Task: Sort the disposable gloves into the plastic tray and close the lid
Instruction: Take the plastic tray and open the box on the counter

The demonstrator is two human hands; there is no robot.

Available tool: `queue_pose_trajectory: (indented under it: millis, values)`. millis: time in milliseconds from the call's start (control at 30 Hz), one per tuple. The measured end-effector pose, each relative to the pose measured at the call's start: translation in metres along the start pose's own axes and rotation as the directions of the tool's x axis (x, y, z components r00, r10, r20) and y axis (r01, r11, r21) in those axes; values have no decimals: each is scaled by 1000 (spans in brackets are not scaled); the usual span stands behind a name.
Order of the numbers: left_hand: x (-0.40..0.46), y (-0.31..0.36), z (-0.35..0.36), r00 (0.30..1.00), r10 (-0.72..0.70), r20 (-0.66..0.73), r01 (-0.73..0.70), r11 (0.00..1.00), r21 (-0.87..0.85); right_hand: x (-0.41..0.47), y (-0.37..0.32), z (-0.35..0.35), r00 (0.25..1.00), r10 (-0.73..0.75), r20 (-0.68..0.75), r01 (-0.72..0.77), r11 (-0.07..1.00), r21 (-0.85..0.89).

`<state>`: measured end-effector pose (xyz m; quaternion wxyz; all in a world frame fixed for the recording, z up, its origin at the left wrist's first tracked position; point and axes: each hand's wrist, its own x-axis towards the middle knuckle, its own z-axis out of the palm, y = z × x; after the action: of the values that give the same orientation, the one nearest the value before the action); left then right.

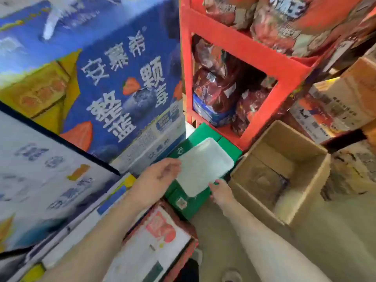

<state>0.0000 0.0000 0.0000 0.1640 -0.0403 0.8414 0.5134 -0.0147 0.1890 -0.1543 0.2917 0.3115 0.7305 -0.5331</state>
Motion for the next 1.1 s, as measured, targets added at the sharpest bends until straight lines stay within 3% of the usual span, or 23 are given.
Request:
queue_pose_trajectory:
  millis: [200,267,367,433,567,667,800,933,1100]
  values:
    - [17,-28,-4,1000,-24,8,22,989,145,43,14,35,972,176,-156,-118,939,323]
    - [20,-33,-7,1000,-27,4,26,989,147,36,9,36,971,137,-194,-75,952,298]
    - [24,-38,-8,999,-32,-1,32,988,151,18,-1,22,941,-37,-337,85,988,128]
    - [24,-35,-7,999,-32,-4,32,980,198,5,-4,7,912,-132,-389,198,971,132]
    - [27,-26,0,997,-11,76,-13,952,307,-5,-10,-16,942,44,-332,83,930,359]
    - [26,-14,13,991,11,133,-63,917,395,-15,-12,-38,961,98,-257,15,914,405]
    - [19,11,43,976,31,214,-141,840,523,-47,12,-87,949,88,-302,28,933,360]
    - [9,53,89,948,53,315,-219,826,519,-97,53,-168,907,44,-418,31,985,170]
    - [-6,116,167,905,172,389,-353,813,462,-157,117,-286,824,62,-562,24,989,145]
